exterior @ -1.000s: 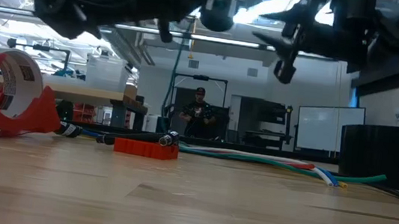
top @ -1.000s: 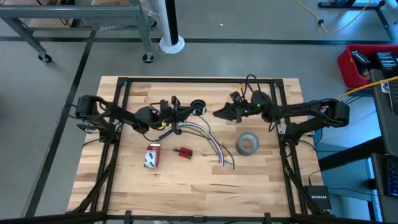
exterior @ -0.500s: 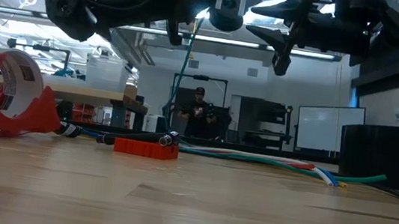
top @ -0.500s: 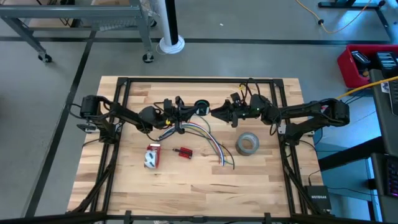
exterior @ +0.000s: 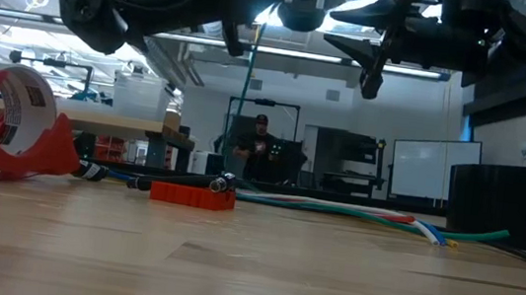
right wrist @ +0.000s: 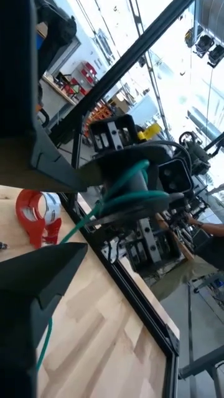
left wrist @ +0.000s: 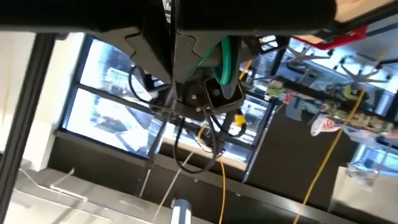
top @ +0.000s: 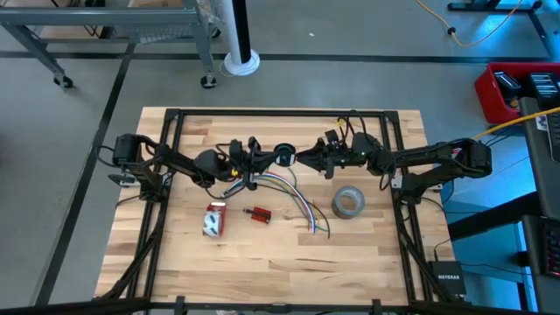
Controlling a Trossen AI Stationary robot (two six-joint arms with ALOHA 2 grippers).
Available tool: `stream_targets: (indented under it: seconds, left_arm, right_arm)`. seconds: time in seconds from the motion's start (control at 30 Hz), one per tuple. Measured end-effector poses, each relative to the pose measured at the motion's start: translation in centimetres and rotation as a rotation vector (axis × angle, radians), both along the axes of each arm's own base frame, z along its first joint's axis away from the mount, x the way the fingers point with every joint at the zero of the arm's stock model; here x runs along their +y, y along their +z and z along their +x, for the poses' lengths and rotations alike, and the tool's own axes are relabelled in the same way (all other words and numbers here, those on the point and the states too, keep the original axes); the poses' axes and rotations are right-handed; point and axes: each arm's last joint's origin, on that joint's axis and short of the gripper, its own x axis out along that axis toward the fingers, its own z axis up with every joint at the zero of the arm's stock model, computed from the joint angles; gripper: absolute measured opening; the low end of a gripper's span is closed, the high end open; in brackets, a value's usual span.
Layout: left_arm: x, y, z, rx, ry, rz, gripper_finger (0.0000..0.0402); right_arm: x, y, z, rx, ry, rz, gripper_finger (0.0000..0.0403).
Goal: Coil cords
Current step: Uncoil the green wire from the black spool
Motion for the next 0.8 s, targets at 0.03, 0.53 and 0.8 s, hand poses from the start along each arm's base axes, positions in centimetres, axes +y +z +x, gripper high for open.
stream_targets:
  seconds: [0.03,0.53,0.8]
  left_arm:
    - [0.0,0.0,0.0,0.000,-0.004,-0.004,0.0000]
    - [0.1,1.7,1.7,-0.009,-0.027,-0.014,0.0000]
    - [-0.2,1.8,2.5,0.045,-0.045,-0.015,0.0000]
  right_arm:
    - [0.0,0.0,0.0,-0.001,0.002,-0.001,0.0145]
    - [0.0,0.1,0.0,-0.016,0.009,-0.052,0.0145]
    - [0.1,0.6,-0.1,-0.061,0.025,-0.067,0.0140]
